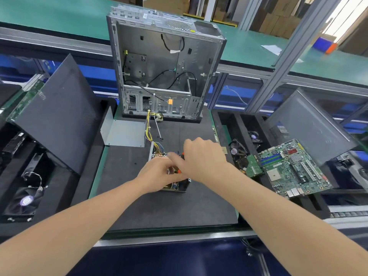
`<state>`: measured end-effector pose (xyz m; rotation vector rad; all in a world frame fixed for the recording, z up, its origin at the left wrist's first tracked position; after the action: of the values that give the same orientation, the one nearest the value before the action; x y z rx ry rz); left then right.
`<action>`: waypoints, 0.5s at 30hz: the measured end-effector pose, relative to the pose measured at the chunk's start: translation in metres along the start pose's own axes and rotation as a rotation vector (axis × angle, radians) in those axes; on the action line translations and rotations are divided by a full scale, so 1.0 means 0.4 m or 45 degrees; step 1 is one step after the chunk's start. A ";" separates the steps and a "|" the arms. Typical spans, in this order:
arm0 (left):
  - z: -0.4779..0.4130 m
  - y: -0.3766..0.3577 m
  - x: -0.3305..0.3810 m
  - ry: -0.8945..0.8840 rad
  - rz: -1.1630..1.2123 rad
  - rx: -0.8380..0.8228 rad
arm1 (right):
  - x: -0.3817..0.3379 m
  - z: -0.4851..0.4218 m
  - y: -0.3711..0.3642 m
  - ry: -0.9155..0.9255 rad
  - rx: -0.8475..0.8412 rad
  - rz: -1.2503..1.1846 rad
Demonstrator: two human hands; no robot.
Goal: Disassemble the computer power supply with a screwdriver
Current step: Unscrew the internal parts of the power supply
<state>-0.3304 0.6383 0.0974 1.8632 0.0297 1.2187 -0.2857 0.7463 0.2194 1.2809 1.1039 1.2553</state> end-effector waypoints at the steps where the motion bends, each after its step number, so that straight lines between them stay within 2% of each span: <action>1: 0.001 0.000 0.000 0.007 -0.004 -0.003 | -0.003 -0.002 -0.013 -0.039 -0.026 -0.048; 4: 0.003 0.005 0.008 0.000 0.015 0.002 | 0.003 -0.013 -0.033 -0.040 -0.067 -0.176; 7: 0.007 0.011 0.015 -0.031 0.040 -0.033 | 0.023 -0.016 -0.034 0.056 -0.178 -0.344; 9: 0.008 0.012 0.016 -0.027 0.011 -0.040 | 0.034 -0.016 -0.028 0.191 -0.275 -0.435; 13: -0.002 0.003 -0.002 0.053 -0.040 -0.030 | 0.044 -0.019 -0.020 0.603 -0.423 -0.367; 15: -0.004 -0.001 -0.007 0.066 -0.044 -0.029 | 0.049 -0.016 -0.020 0.685 -0.435 -0.365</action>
<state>-0.3328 0.6382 0.0953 1.8042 0.0762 1.2385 -0.2909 0.7667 0.2132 0.5144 1.3169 1.5257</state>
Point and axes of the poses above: each hand's wrist, its own z-axis away from the middle knuckle, its own y-axis out of the back of the hand, x = y × z, the point moved 5 cm from there along -z, towards the middle knuckle, and after that the axes turned 2 degrees about -z, right-handed, at the moved point
